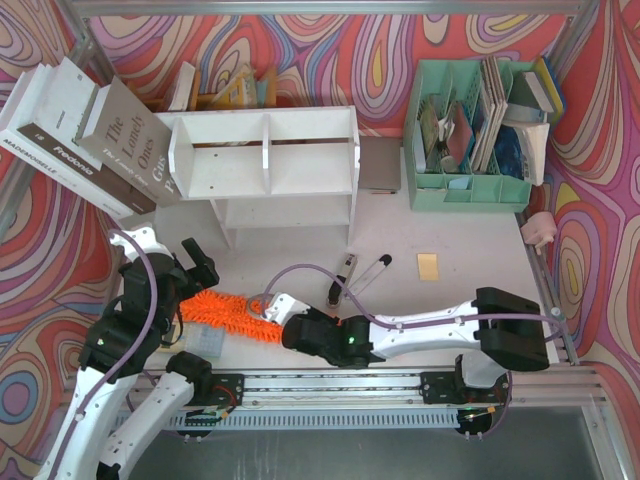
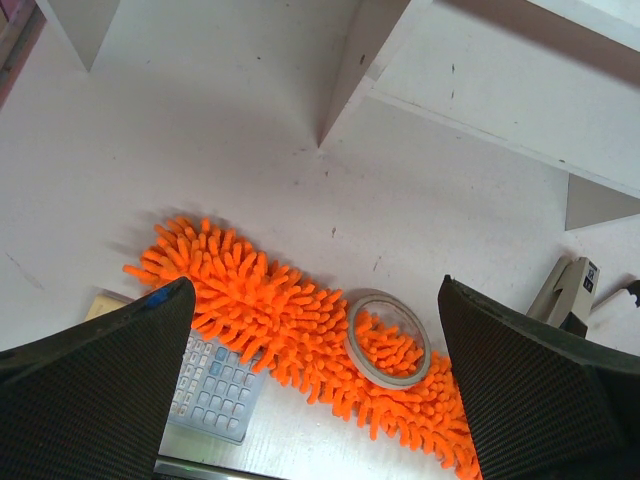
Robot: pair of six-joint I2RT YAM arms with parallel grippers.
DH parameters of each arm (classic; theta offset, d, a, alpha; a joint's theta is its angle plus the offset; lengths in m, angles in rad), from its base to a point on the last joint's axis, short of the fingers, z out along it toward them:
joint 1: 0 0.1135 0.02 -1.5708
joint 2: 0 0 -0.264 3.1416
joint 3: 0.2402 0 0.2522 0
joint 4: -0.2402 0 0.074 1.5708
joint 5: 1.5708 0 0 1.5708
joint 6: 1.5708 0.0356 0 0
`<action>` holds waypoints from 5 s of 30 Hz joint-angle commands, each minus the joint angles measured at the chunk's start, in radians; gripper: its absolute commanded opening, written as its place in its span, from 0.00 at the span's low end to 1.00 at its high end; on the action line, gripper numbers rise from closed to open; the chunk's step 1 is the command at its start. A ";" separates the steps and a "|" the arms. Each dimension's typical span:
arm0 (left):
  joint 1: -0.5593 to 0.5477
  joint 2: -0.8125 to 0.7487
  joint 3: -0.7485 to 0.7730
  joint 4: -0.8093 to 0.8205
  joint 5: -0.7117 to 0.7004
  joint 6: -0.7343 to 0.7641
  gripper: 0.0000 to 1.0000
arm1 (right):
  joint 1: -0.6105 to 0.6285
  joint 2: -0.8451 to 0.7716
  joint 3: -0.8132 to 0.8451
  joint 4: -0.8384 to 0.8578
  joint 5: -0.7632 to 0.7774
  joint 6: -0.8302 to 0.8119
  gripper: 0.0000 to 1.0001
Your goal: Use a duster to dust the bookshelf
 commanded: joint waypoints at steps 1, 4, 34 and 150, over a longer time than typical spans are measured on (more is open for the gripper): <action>-0.003 -0.001 -0.012 -0.003 -0.008 0.013 0.98 | -0.002 -0.077 -0.015 -0.020 0.097 0.039 0.23; -0.002 0.002 -0.012 -0.004 -0.006 0.014 0.98 | -0.002 -0.099 -0.027 -0.037 0.147 0.075 0.22; -0.003 -0.054 0.001 -0.078 -0.183 -0.048 0.98 | -0.108 0.063 0.143 0.160 -0.297 -0.084 0.45; -0.003 -0.039 0.020 -0.283 -0.369 -0.343 0.98 | -0.168 0.242 0.021 0.338 -0.489 -0.166 0.70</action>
